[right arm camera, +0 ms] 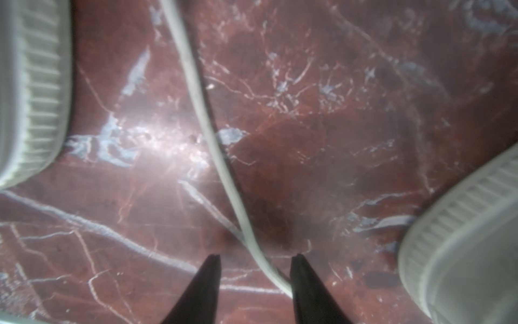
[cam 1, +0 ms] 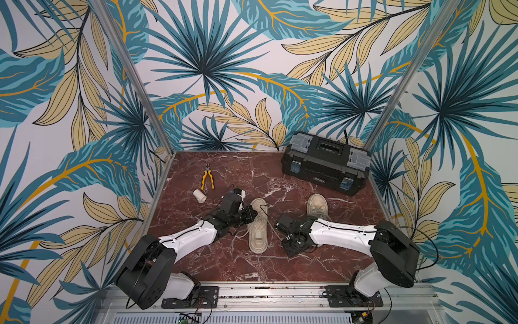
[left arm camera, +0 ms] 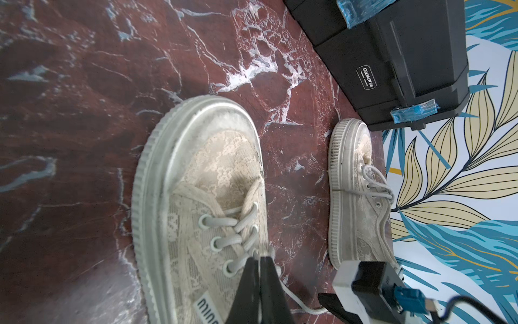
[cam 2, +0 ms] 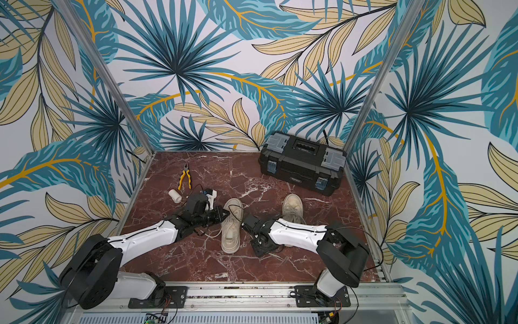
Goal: Tie the shoes
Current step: Wrap the shoelace around the shoelace.
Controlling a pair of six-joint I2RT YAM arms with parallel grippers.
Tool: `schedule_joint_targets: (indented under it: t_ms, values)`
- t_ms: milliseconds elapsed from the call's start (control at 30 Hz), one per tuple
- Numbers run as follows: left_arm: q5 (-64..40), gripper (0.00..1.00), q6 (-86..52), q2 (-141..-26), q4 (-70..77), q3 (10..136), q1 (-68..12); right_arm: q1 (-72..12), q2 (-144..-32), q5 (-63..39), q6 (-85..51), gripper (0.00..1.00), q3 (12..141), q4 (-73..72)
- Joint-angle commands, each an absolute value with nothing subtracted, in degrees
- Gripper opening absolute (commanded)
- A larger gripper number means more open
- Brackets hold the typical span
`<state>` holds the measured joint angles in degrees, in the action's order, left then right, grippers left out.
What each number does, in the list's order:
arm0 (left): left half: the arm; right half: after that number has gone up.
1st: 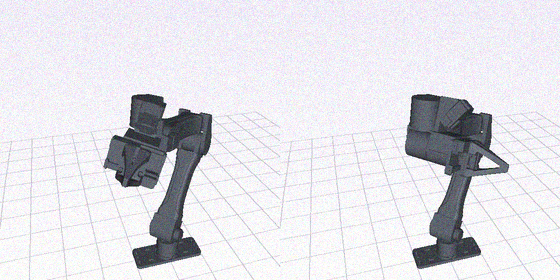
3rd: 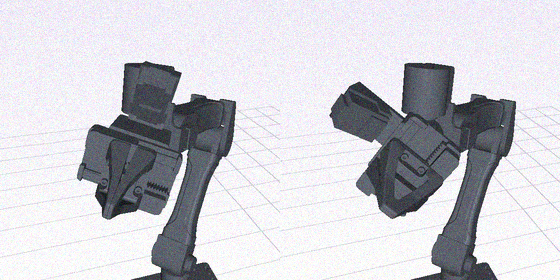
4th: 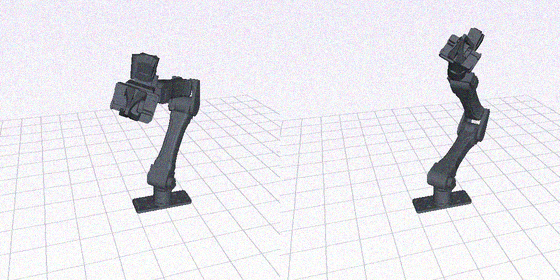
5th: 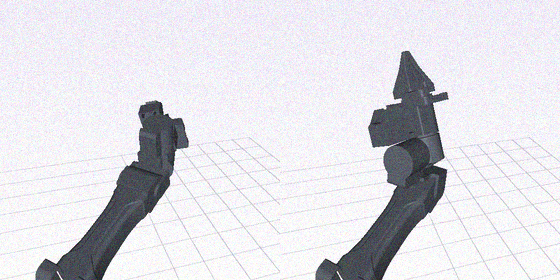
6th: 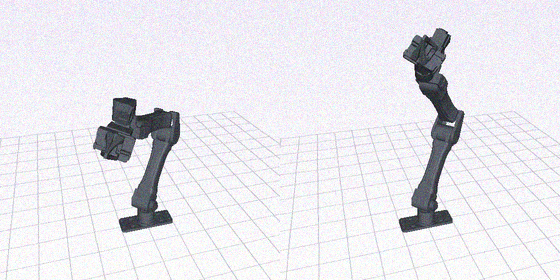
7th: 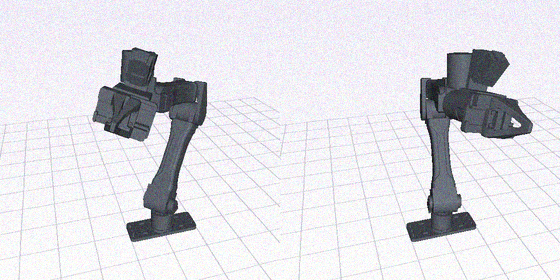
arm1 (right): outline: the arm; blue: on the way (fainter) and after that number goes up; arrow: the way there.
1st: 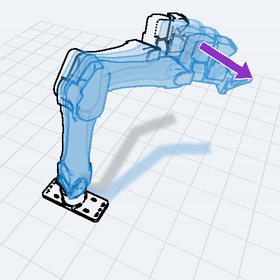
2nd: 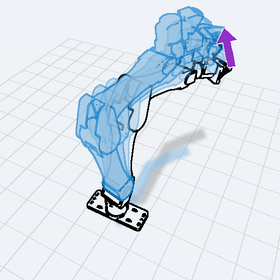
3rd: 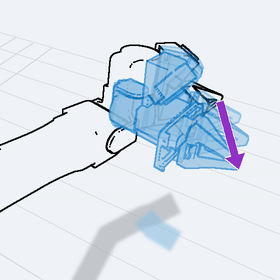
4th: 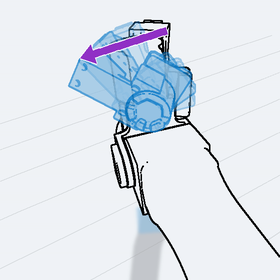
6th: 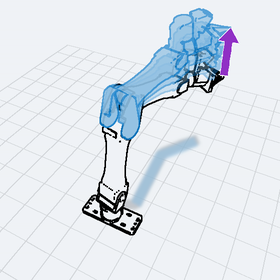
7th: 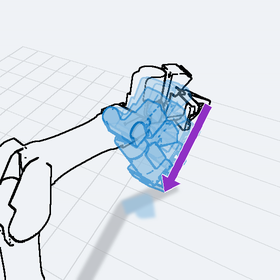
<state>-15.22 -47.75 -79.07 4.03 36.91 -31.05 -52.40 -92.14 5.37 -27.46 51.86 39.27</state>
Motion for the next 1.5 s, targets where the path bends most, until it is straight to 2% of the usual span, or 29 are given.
schedule_joint_targets:
  t_ms: [0,133,267,300,500,633,800,1167,1467]
  values:
    - [-14.58,0.04,-46.42,-77.67,3.43,38.41,-31.21,-52.59,-94.34,6.43,-29.55,0.38,49.86,37.88]
    - [-14.68,0.04,-45.83,-77.51,3.26,38.64,-31.20,-52.60,-95.17,6.10,-30.31,0.22,48.08,35.96]
    - [-15.18,0.04,-44.71,-77.42,2.95,39.10,-31.23,-52.40,-93.94,7.70,-29.86,0.02,48.33,35.93]
    - [-15.54,0.04,-44.23,-77.42,2.97,39.20,-31.20,-52.28,-92.79,8.29,-29.29,0.00,48.76,35.94]
    - [-16.73,0.04,-41.11,-76.66,4.40,38.82,-31.22,-47.49,-84.63,6.87,-23.29,0.00,55.22,35.77]
    - [-17.13,0.04,-40.85,-76.20,7.29,37.31,-31.21,-42.45,-84.25,2.14,-18.53,0.00,62.67,35.77]
    - [-19.16,0.04,-41.75,-76.39,11.95,35.56,-31.20,-41.00,-91.62,-2.56,-13.02,0.00,75.89,36.12]
    - [-20.13,0.04,-42.88,-75.50,12.51,34.64,-31.29,-41.13,-114.37,-10.35,-5.94,0.00,105.38,37.13]
    - [-19.68,0.04,-43.49,-75.23,13.10,33.84,-31.46,-42.19,-123.69,-17.37,-0.88,0.01,113.03,36.57]
